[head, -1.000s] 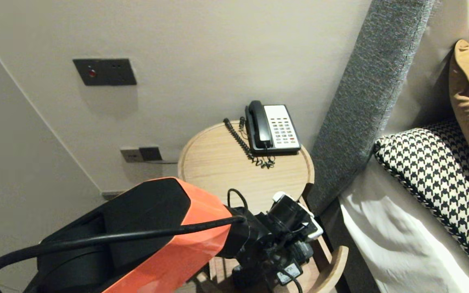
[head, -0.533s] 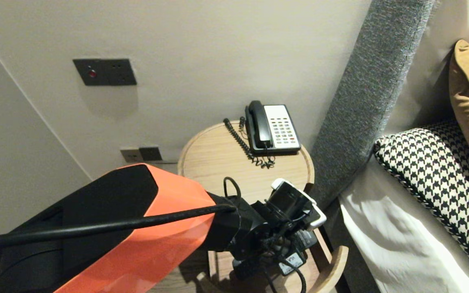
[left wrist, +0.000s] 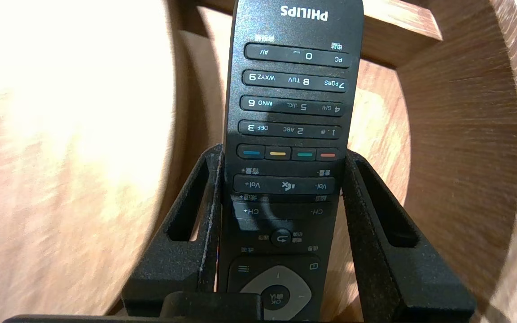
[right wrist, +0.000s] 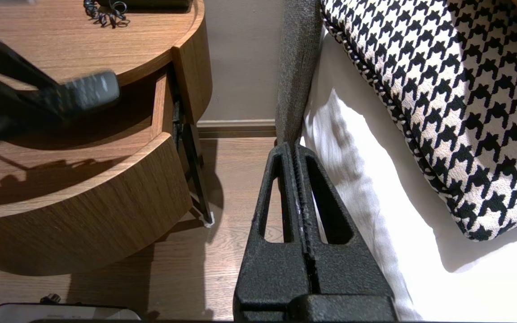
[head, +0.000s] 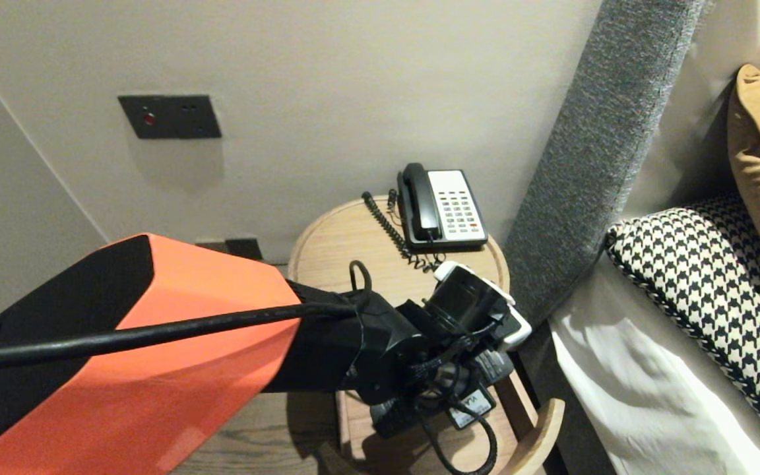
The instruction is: Take the remote control out of the drawer one by one and place them on the table
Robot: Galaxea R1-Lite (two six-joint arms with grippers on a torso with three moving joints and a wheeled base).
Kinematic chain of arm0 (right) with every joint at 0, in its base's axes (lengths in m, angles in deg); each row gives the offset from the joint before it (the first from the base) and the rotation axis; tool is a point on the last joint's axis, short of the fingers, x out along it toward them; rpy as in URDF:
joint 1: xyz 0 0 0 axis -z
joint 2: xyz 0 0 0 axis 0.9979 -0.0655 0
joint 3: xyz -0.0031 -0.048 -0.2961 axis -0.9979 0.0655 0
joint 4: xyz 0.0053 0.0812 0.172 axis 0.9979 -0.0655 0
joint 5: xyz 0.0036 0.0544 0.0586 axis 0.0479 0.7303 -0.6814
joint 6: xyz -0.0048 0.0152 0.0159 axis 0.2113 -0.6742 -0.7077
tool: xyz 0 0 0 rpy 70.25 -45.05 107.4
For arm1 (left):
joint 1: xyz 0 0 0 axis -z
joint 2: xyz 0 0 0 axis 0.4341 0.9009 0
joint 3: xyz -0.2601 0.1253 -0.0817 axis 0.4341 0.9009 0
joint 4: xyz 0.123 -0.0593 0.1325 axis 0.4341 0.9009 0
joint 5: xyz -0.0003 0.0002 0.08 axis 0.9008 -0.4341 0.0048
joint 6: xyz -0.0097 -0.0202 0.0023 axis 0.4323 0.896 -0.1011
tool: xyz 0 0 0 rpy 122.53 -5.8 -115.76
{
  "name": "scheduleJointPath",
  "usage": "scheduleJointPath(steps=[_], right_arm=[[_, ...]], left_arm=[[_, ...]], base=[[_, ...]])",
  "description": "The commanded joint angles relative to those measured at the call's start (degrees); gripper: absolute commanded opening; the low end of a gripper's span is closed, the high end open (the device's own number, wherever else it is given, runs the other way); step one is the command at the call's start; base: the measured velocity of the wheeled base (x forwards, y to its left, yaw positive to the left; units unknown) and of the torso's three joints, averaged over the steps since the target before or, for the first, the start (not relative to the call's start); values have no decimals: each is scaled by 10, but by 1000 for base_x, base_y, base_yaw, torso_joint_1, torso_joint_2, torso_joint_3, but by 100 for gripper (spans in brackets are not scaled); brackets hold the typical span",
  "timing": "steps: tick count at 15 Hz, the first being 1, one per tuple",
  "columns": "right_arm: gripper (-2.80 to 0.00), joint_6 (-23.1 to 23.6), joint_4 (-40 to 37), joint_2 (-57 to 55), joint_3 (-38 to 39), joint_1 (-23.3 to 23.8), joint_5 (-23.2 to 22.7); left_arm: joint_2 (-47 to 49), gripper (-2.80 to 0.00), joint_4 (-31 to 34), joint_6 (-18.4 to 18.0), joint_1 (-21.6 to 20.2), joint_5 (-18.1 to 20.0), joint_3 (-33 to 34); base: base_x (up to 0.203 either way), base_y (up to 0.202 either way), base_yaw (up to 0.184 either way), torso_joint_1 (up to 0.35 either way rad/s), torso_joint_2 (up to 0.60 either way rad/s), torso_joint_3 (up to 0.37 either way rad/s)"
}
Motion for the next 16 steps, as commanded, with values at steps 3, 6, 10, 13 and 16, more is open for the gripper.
scheduleJointPath(steps=[3, 6, 10, 13, 16], right_arm=[[-280, 0, 0, 0, 23, 0, 0], [-280, 0, 1, 0, 23, 0, 0], [-280, 0, 1, 0, 23, 0, 0], [-280, 0, 0, 0, 23, 0, 0], [-280, 0, 0, 0, 23, 0, 0]], left_arm=[[-42, -280, 13, 1, -1, -4, -4], [-54, -280, 30, 9, -13, -20, -31], [-57, -280, 96, 34, -59, -25, -115], [-51, -280, 178, 102, -99, -37, -198], [-49, -280, 193, 140, -133, -79, -206]], base=[[0, 0, 0, 0, 0, 0], [0, 0, 0, 0, 0, 0], [0, 0, 0, 0, 0, 0], [0, 0, 0, 0, 0, 0], [0, 0, 0, 0, 0, 0]])
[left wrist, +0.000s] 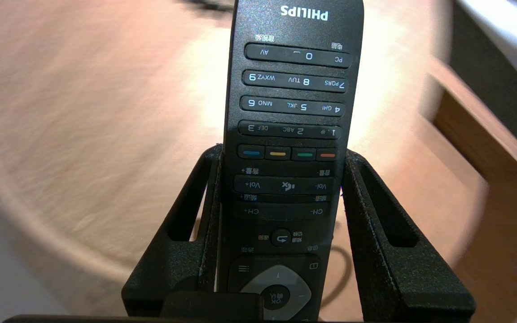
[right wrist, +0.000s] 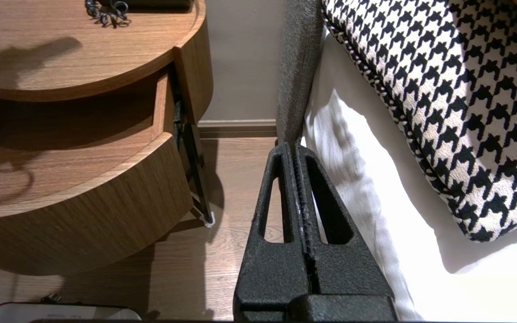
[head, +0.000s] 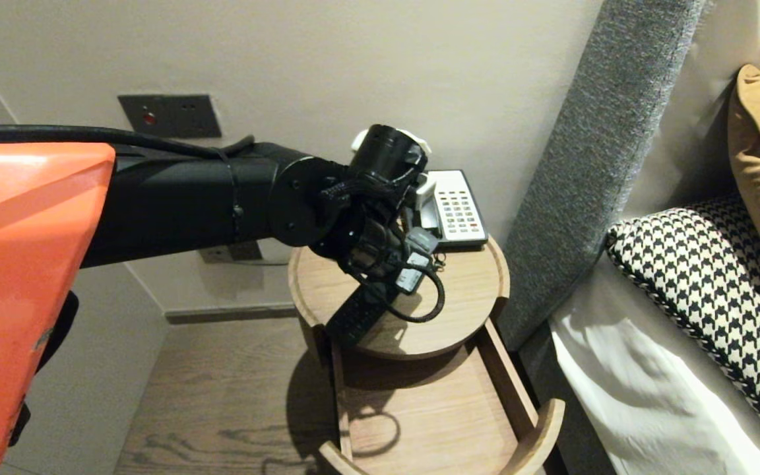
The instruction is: Take the remote control out of the drawer one by one and place them on the table
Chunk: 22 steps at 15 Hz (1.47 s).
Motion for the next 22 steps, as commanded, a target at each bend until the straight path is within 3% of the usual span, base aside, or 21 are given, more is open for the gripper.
scheduleJointPath(steps=[1, 6, 8, 11, 13, 15, 17, 22], right_arm=[[-280, 0, 1, 0, 23, 0, 0], [-280, 0, 0, 0, 23, 0, 1], [-280, 0, 0, 0, 23, 0, 0], [-280, 0, 0, 0, 23, 0, 0], [-280, 0, 1, 0, 23, 0, 0], [-280, 0, 0, 0, 23, 0, 0], [-280, 0, 0, 0, 23, 0, 0], [-280, 0, 1, 0, 23, 0, 0]], left_arm=[[4, -280, 4, 16, -19, -24, -6], [0, -280, 40, 134, -39, -38, -6], [11, -280, 46, 191, -39, -62, -6], [25, -280, 32, 243, -39, -87, -7], [32, -280, 13, 317, -39, -88, -7], [49, -280, 7, 365, -40, -91, -7], [61, -280, -1, 385, -39, -97, -7], [94, -280, -29, 387, -42, -127, -7]], base=[[0, 0, 0, 0, 0, 0], [0, 0, 0, 0, 0, 0], [0, 0, 0, 0, 0, 0], [0, 0, 0, 0, 0, 0], [0, 0, 0, 0, 0, 0], [0, 0, 0, 0, 0, 0], [0, 0, 0, 0, 0, 0], [0, 0, 0, 0, 0, 0]])
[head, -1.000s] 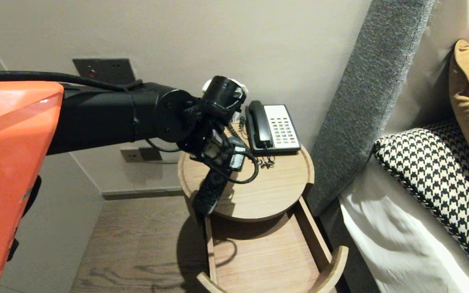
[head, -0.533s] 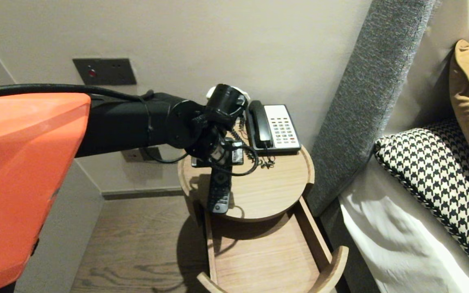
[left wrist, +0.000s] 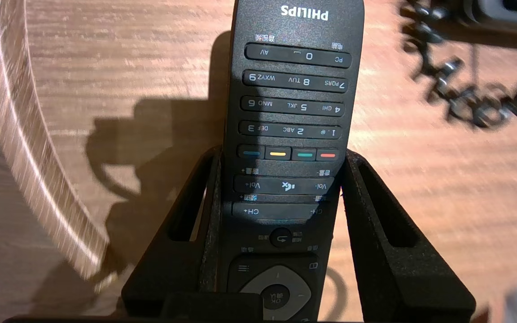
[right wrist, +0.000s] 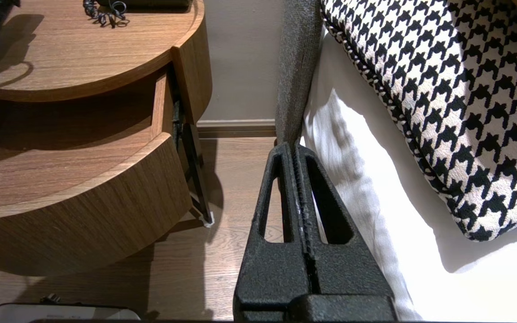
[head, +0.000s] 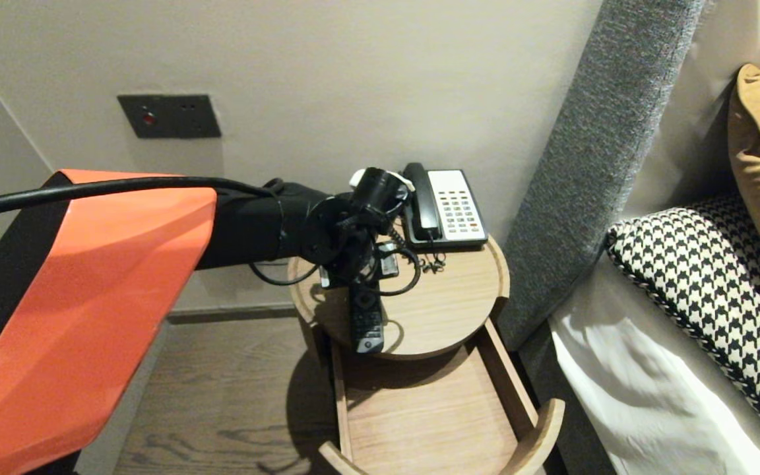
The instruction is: Take the remote control out of the drawer one by one and place them on the table
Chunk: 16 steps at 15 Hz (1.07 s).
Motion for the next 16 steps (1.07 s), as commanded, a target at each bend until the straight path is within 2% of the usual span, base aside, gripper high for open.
scheduleJointPath(steps=[1, 9, 12, 16], right_arm=[[-280, 0, 1, 0, 23, 0, 0], [-280, 0, 1, 0, 23, 0, 0], [-280, 0, 0, -1, 23, 0, 0], [-280, 0, 0, 0, 23, 0, 0]], left_arm=[[16, -280, -14, -2, -6, -17, 0], [28, -280, -17, -6, -24, -14, 0], [33, -280, -16, -6, -29, 3, 0], [36, -280, -12, -6, -30, 6, 0]], base=[[0, 0, 0, 0, 0, 0], [0, 0, 0, 0, 0, 0], [0, 0, 0, 0, 0, 0], [0, 0, 0, 0, 0, 0]])
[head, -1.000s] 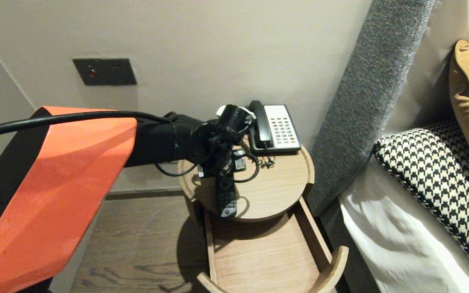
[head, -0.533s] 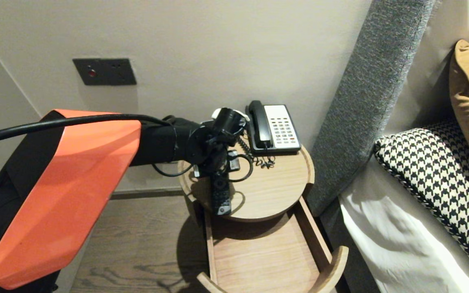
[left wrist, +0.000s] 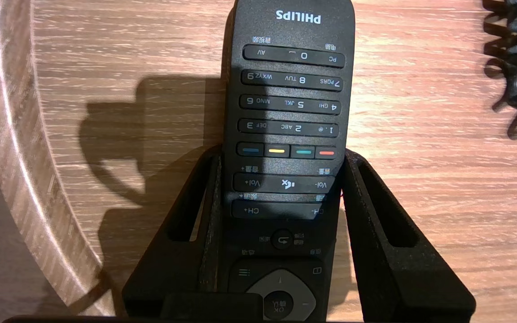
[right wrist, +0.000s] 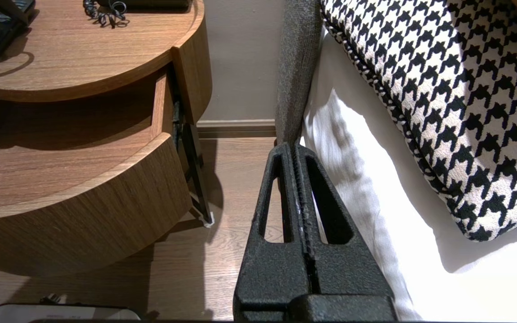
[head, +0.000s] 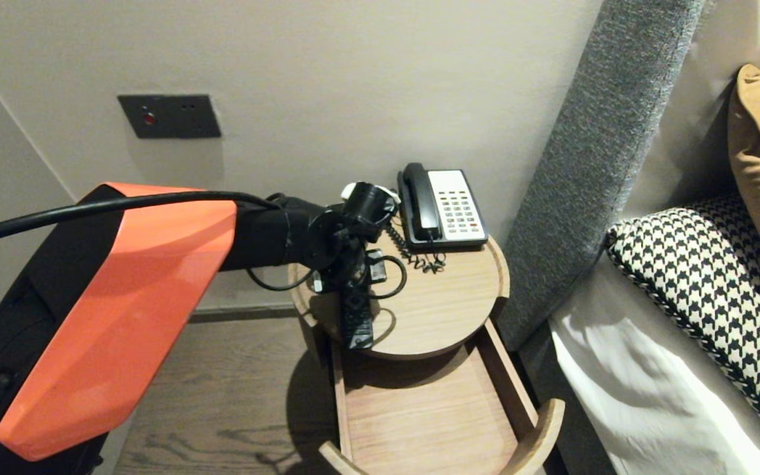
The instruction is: Take the remote control out of the drawer one by one and place them on the table
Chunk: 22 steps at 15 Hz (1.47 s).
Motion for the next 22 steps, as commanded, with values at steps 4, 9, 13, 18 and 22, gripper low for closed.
scheduleJointPath(steps=[4, 9, 13, 18, 22], right_arm=[[-280, 0, 0, 0, 23, 0, 0], [-280, 0, 1, 0, 23, 0, 0], [-280, 0, 0, 0, 23, 0, 0], [-280, 0, 0, 0, 23, 0, 0], [-280, 0, 0, 0, 23, 0, 0]], left_arm=[[2, -280, 2, 1, -1, -1, 0], [3, -280, 3, 1, -2, -1, 0], [-1, -280, 1, -1, -2, -1, 1], [-16, 0, 3, -1, -2, -1, 1], [-28, 0, 3, -2, -2, -1, 1]], base=[[0, 0, 0, 0, 0, 0], [0, 0, 0, 0, 0, 0], [0, 0, 0, 0, 0, 0], [0, 0, 0, 0, 0, 0], [0, 0, 0, 0, 0, 0]])
